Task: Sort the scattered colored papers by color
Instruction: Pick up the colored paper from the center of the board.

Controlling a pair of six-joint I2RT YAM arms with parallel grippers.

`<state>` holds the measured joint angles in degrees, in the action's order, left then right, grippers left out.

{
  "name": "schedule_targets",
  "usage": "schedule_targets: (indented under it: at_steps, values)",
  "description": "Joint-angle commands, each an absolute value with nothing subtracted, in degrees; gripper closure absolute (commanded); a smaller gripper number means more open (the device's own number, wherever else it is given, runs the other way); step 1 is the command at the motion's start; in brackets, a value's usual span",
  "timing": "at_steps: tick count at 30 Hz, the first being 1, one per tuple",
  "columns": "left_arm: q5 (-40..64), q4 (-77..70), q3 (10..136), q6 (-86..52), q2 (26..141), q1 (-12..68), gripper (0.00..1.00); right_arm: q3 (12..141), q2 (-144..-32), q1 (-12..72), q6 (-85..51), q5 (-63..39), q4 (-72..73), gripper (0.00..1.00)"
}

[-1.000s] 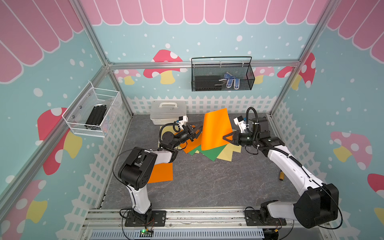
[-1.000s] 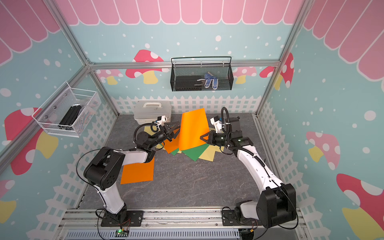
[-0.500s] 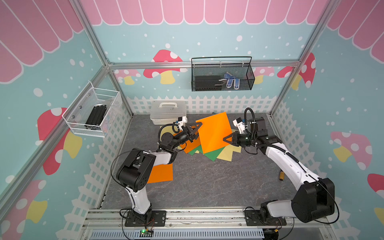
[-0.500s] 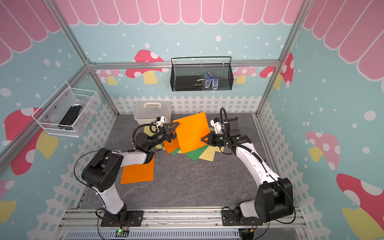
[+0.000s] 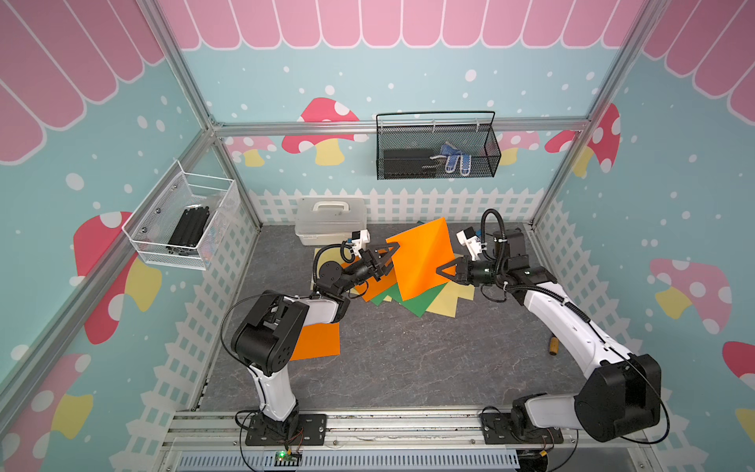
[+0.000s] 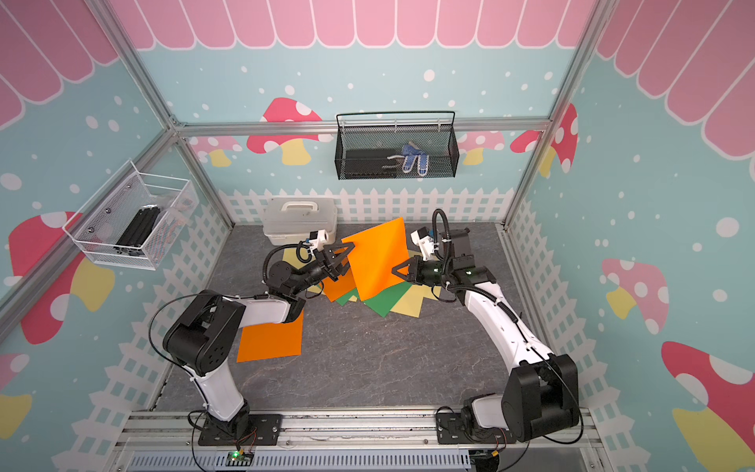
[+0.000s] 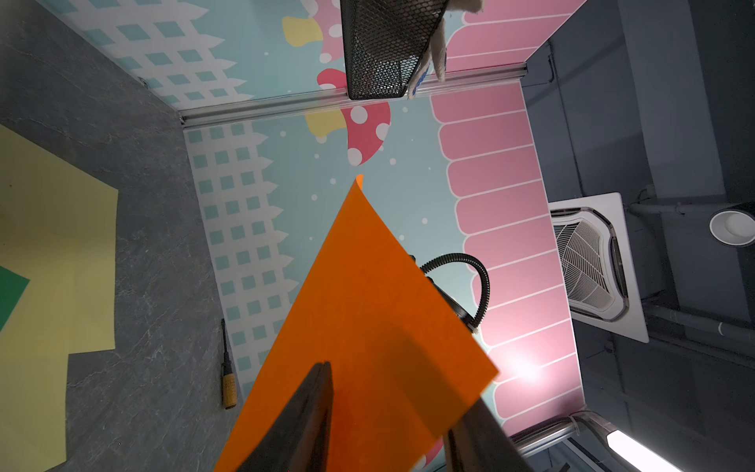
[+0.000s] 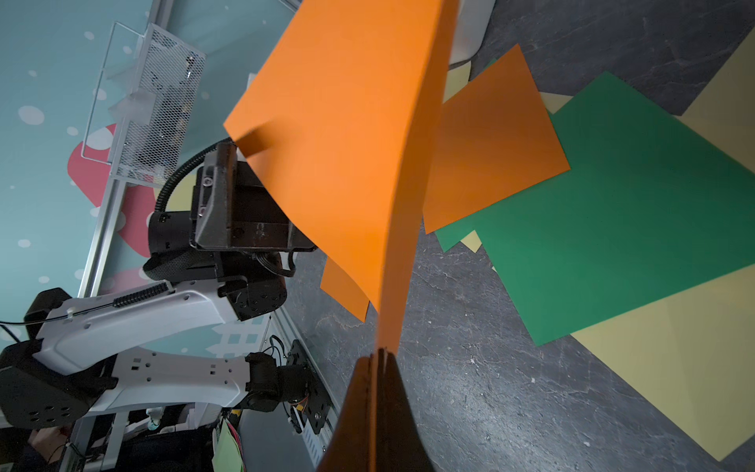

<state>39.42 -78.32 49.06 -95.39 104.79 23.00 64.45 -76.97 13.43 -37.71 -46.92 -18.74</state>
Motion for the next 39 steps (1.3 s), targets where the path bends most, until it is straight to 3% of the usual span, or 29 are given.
schedule_targets:
  at_steps: [1,24,34,39]
  values:
    - [40.7,-81.2,48.5,-94.6,106.3,23.2,0.56,64.4,-74.5,13.1,-38.7,-49.2,-16.0,1.00]
    - [42.4,-81.2,47.1,-90.5,107.7,23.7,0.61,65.1,-72.7,13.1,-46.4,-55.3,-9.9,1.00]
    - [43.2,-81.3,47.7,-90.5,107.1,23.8,0.84,64.5,-73.9,13.1,-47.2,-56.3,-8.5,1.00]
    - [43.4,-81.2,47.9,-90.6,107.0,23.8,0.88,64.8,-74.3,13.1,-46.8,-56.4,-9.0,1.00]
